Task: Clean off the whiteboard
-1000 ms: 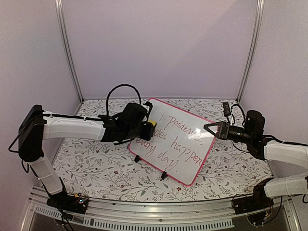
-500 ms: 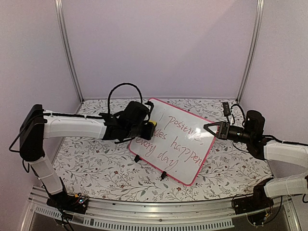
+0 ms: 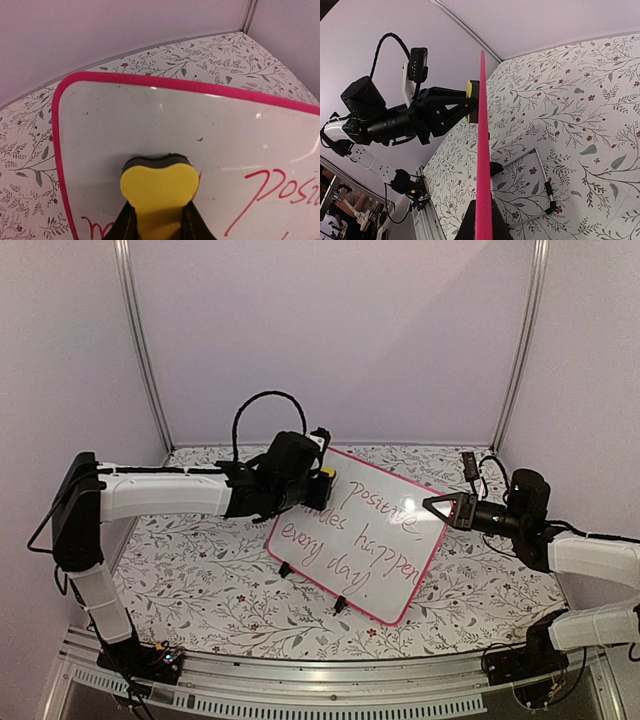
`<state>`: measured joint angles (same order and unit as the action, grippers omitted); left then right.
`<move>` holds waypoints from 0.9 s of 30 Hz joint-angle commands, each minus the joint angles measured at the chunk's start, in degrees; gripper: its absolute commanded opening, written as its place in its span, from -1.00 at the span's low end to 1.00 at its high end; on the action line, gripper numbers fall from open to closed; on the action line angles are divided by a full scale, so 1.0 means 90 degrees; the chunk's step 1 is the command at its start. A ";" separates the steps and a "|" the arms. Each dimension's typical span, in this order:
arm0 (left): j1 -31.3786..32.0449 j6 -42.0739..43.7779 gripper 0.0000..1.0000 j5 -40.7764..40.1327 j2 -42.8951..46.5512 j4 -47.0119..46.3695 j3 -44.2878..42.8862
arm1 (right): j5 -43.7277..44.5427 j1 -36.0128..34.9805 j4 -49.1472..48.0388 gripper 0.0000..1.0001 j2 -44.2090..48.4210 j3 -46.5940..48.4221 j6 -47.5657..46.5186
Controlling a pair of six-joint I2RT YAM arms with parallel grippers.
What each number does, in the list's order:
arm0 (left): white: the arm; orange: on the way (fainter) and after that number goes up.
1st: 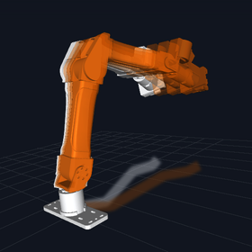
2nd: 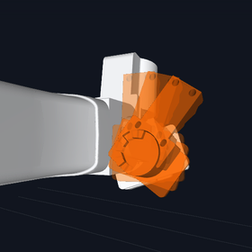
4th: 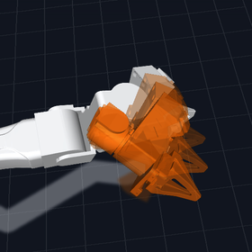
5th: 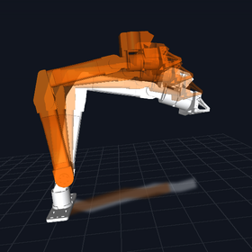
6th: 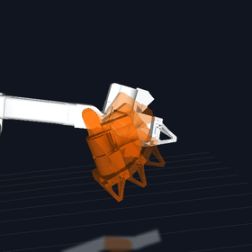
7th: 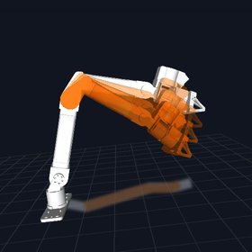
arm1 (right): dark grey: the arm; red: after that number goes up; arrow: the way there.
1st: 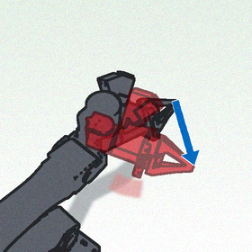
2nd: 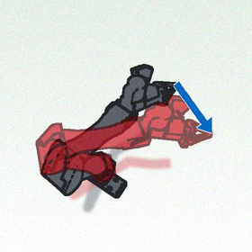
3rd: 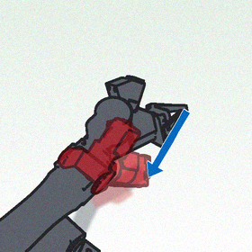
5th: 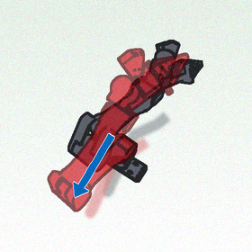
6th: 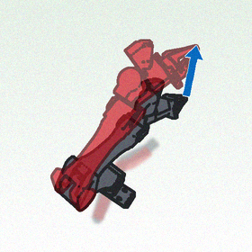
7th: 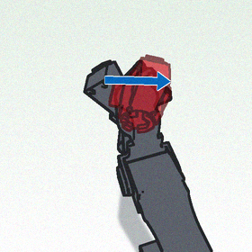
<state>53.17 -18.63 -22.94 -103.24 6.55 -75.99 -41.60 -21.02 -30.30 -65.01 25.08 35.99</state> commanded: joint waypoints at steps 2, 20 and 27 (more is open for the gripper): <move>-0.0067 0.0190 -1.00 0.0066 -0.0202 -0.0289 -0.0239 | -0.0651 -0.0225 -0.0021 -1.00 -0.0081 -0.0033 -0.0268; 0.0032 -0.0457 -1.00 0.0394 0.0148 -0.0620 0.1084 | -0.0632 -0.0224 -0.0031 -1.00 -0.0082 -0.0033 -0.0268; 0.0089 -0.0727 -1.00 0.0282 0.0540 -0.0620 0.1723 | -0.0623 -0.0225 0.0006 -1.00 -0.0013 -0.0048 -0.0278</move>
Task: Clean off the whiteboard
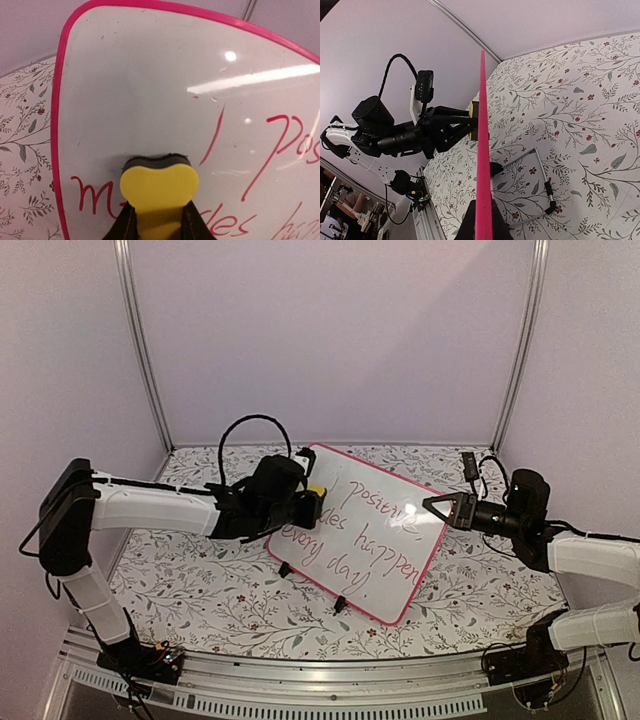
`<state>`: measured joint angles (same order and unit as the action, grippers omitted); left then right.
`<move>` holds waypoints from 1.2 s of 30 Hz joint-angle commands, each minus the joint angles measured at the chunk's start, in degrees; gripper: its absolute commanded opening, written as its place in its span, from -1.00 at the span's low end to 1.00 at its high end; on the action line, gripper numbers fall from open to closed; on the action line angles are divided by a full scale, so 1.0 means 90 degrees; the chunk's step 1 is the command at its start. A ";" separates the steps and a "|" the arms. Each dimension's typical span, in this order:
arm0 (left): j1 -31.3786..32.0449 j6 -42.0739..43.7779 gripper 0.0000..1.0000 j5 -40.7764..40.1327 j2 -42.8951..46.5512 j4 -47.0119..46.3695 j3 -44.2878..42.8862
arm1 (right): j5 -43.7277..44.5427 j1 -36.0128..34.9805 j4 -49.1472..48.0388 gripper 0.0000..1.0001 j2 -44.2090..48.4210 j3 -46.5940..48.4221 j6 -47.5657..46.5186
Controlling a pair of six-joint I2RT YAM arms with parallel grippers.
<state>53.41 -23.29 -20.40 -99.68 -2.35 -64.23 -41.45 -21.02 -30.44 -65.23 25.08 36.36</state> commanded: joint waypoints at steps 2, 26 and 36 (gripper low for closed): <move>0.0078 -0.0288 -1.00 -0.0026 0.0285 0.0368 0.0613 | -0.0638 -0.0239 0.0021 -1.00 0.0012 -0.0046 -0.0320; 0.0171 0.0327 -1.00 0.0150 -0.0352 0.0436 -0.0518 | -0.0629 -0.0243 0.0018 -1.00 -0.0007 -0.0045 -0.0329; 0.0162 0.0788 -1.00 0.0154 -0.0651 0.0564 -0.1421 | -0.0629 -0.0254 0.0037 -1.00 0.0017 -0.0043 -0.0328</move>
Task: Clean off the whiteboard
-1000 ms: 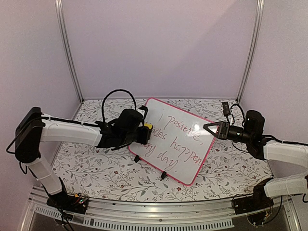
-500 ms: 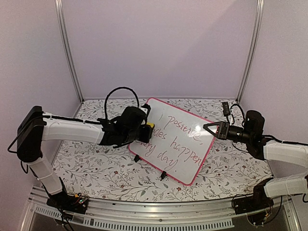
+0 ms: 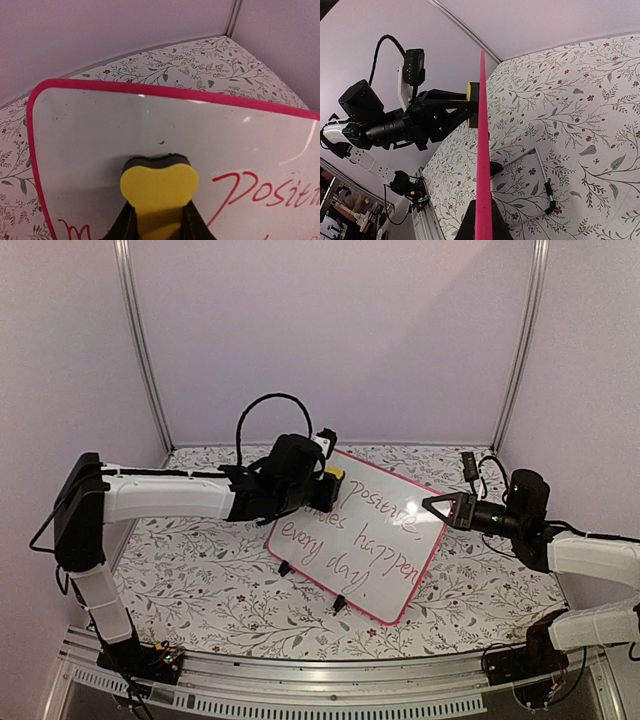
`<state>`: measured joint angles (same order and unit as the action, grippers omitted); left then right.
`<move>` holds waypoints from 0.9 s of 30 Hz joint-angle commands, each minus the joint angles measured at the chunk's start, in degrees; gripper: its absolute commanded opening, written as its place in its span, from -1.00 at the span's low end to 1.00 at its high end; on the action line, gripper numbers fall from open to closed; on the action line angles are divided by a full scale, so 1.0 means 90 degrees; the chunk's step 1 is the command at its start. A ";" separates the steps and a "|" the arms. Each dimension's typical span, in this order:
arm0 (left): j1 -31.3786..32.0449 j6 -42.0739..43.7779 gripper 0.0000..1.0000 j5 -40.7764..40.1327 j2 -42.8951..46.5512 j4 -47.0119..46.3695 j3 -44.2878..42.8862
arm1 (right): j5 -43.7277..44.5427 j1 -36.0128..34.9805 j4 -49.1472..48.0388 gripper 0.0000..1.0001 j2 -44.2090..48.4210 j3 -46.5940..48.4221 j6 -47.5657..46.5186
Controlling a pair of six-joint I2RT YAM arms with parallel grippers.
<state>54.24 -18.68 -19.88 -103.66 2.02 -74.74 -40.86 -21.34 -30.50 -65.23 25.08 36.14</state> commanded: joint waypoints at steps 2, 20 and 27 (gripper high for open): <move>0.0063 0.0277 -1.00 0.0079 -0.0234 0.0095 -0.0274 | -0.0694 -0.0216 0.0049 -1.00 0.0012 -0.0033 -0.0305; 0.0065 -0.0354 -1.00 0.0075 0.0416 -0.0124 0.1346 | -0.0714 -0.0230 0.0068 -1.00 -0.0069 0.0016 -0.0305; 0.0069 -0.0565 -1.00 0.0143 0.0628 -0.0360 0.1760 | -0.0704 -0.0228 0.0059 -1.00 -0.0100 0.0026 -0.0314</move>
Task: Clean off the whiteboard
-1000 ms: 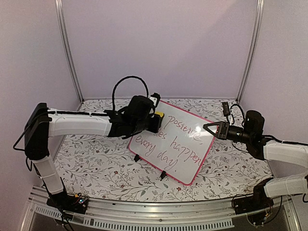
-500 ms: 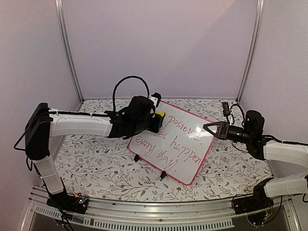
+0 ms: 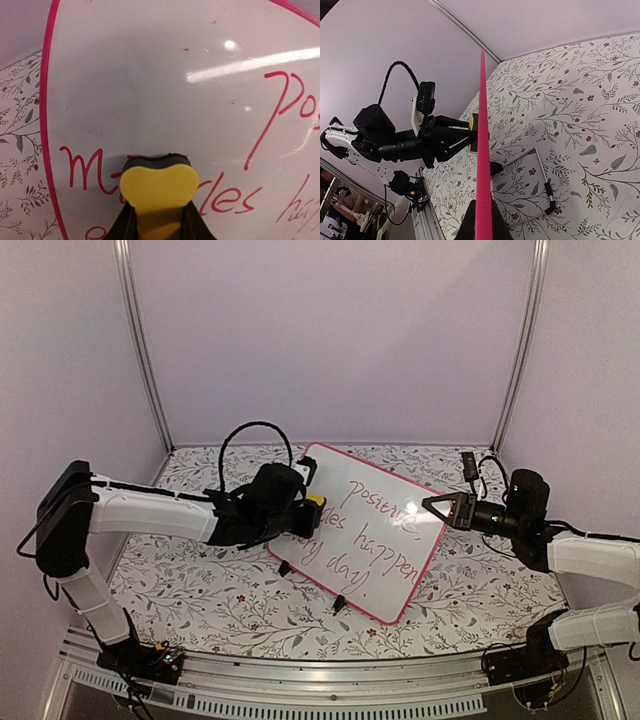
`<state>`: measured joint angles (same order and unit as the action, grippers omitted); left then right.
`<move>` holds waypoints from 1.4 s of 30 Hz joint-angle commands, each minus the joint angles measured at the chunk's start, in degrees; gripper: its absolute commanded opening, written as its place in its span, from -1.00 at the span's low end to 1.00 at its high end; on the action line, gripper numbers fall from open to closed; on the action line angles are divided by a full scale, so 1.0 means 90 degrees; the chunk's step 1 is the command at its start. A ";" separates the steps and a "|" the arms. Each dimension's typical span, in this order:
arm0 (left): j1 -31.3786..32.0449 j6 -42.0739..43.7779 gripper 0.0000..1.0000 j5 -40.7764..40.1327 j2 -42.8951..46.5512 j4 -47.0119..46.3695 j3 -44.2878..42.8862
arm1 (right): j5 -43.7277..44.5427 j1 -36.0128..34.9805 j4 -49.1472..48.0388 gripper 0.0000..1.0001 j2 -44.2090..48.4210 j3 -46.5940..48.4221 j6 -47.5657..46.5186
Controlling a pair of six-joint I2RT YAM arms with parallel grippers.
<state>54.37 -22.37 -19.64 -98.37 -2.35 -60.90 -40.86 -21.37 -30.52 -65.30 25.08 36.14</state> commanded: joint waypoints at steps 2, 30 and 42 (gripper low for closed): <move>0.0062 -0.0144 -1.00 0.0092 0.0032 0.0123 0.0194 | -0.0713 -0.0224 0.0052 -1.00 -0.0107 0.0026 -0.0310; -0.0449 0.0305 -1.00 -0.0682 -0.0429 0.0107 -0.1070 | -0.0685 -0.0243 0.0037 -1.00 -0.0107 -0.0013 -0.0334; -0.0252 0.0515 -1.00 0.0020 -0.0308 -0.0338 -0.0767 | -0.0675 -0.0243 0.0041 -1.00 -0.0128 -0.0013 -0.0343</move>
<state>51.40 -19.44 -22.85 -101.91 -3.79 -69.82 -41.06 -21.61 -31.24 -65.58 25.10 35.77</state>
